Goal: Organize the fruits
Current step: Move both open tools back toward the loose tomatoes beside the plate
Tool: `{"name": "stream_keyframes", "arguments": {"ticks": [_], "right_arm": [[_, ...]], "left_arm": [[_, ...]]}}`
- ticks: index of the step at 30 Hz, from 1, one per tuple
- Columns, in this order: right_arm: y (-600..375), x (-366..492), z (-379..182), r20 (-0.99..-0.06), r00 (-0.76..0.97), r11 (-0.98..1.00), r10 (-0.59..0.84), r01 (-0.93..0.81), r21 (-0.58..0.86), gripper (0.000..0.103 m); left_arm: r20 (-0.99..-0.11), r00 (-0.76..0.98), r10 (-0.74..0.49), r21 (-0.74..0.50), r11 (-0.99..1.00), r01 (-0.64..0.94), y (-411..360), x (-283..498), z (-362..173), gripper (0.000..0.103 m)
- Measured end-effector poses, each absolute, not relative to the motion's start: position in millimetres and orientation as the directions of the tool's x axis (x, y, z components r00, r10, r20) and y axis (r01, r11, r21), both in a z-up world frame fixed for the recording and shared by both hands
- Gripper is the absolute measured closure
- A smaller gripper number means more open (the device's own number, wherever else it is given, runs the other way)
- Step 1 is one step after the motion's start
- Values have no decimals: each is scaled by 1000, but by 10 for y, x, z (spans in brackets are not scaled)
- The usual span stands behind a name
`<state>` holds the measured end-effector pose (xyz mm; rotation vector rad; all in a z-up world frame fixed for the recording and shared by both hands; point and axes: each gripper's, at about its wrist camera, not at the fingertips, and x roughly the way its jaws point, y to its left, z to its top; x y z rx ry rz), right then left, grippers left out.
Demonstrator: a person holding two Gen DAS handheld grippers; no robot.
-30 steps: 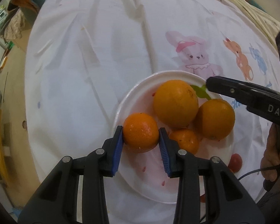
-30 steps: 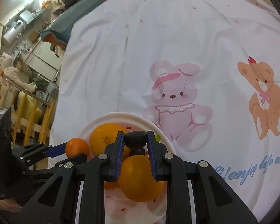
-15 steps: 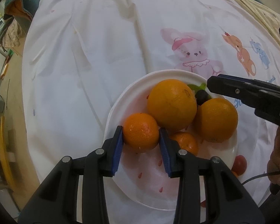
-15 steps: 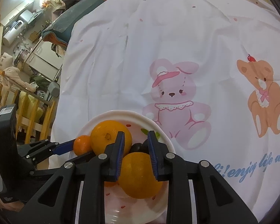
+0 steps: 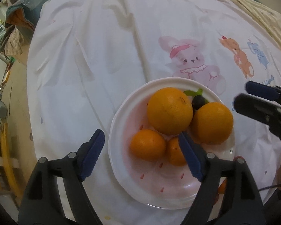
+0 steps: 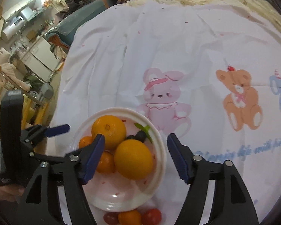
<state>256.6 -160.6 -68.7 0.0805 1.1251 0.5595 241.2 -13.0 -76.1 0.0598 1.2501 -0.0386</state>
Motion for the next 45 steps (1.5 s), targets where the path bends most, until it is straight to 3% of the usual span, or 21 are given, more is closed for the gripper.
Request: {"name": "stream_keyframes", "arguments": {"ticks": [18,21,27,45], "right_arm": [[-2057,1929,-399,-826,349,887,442,-304,347,25],[-2118,1807,-340,-820,363,890,442,-291,351,20],[-2267,1560,-275,-810,375,891,451,-251,379,19],[-2332,1395,-655,-841,281,887,462,-116,448,19]], "left_arm": [[-901,434,16,30,999,25,-89,1991,-277,25],[-904,427,-10,3,1000,29,-107,1857,-257,25],[-911,411,-42,-45,999,2,-130,1602,-235,25],[-927,361,-105,-160,979,-128,34,1074,-381,25]]}}
